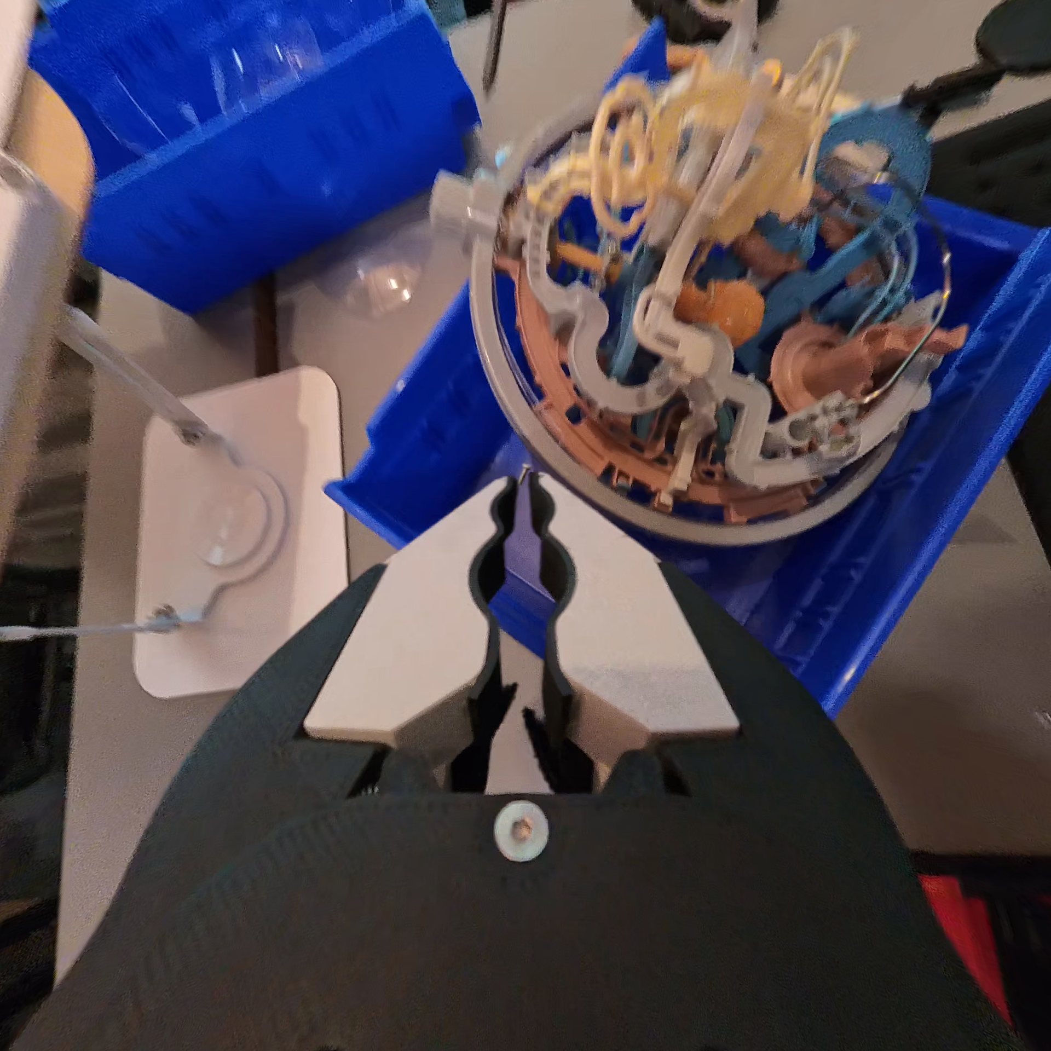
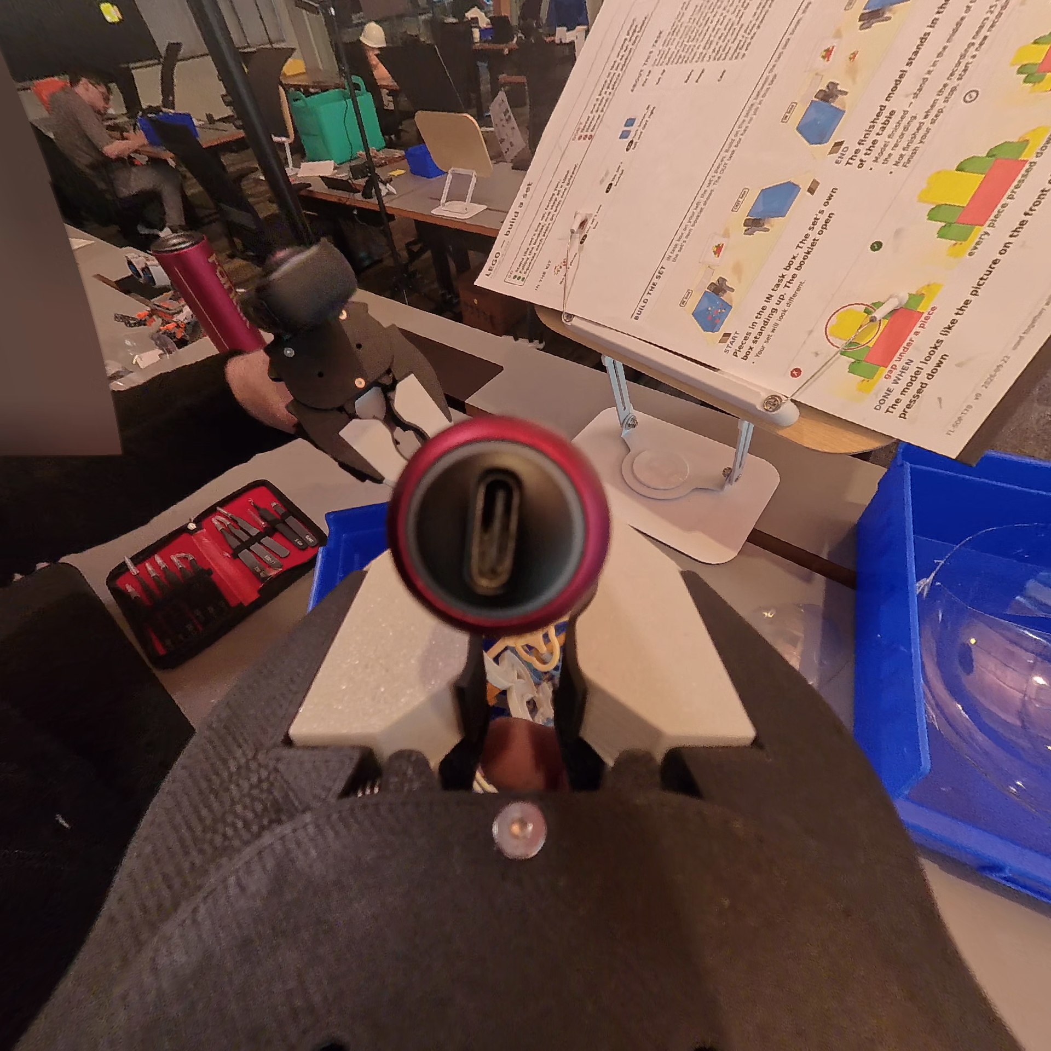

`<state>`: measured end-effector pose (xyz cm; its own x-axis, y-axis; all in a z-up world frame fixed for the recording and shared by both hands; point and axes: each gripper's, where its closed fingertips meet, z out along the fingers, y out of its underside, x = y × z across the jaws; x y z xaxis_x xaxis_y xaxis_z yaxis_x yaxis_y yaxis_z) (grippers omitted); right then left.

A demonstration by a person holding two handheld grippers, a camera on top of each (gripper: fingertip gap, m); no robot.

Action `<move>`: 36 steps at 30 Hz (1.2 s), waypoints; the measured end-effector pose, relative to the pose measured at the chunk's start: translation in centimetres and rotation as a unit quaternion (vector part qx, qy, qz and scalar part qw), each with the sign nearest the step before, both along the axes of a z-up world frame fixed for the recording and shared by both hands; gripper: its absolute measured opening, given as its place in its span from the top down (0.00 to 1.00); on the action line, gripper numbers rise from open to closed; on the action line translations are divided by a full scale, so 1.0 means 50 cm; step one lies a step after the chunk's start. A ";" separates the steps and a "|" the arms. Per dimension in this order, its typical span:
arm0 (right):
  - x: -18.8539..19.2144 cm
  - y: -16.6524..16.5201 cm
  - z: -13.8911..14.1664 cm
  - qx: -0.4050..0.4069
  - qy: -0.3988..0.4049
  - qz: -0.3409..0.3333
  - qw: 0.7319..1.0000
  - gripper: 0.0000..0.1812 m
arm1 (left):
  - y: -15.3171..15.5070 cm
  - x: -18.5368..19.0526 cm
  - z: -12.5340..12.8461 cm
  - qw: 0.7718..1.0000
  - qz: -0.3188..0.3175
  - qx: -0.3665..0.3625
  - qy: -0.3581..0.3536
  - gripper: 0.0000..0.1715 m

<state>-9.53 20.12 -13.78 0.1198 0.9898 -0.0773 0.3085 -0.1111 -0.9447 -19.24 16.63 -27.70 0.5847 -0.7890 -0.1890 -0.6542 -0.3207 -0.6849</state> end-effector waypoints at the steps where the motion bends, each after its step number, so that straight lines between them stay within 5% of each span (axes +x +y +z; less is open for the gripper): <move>1: 0.001 0.002 -0.003 0.000 -0.002 -0.001 1.000 0.91 | -0.004 -0.008 -0.020 1.000 0.006 -0.016 0.009 0.91; 7: 0.011 0.007 -0.018 0.003 -0.018 -0.009 1.000 0.90 | -0.017 -0.012 -0.064 0.998 0.017 -0.065 -0.005 0.71; 11: 0.018 0.014 -0.035 0.019 -0.041 -0.017 0.999 0.90 | 0.011 0.006 -0.006 0.999 0.011 -0.016 -0.041 0.77; 18: 0.009 0.015 -0.076 0.077 -0.109 -0.028 0.991 0.90 | 0.079 0.146 0.117 0.988 -0.065 0.106 -0.095 0.81; 23: 0.003 0.015 -0.097 0.095 -0.138 -0.029 0.985 0.90 | 0.099 0.208 0.107 0.984 -0.099 0.126 -0.073 0.83; 36: -0.010 0.017 -0.114 0.106 -0.152 -0.028 0.982 0.90 | 0.110 0.212 0.098 0.981 -0.099 0.142 -0.086 0.89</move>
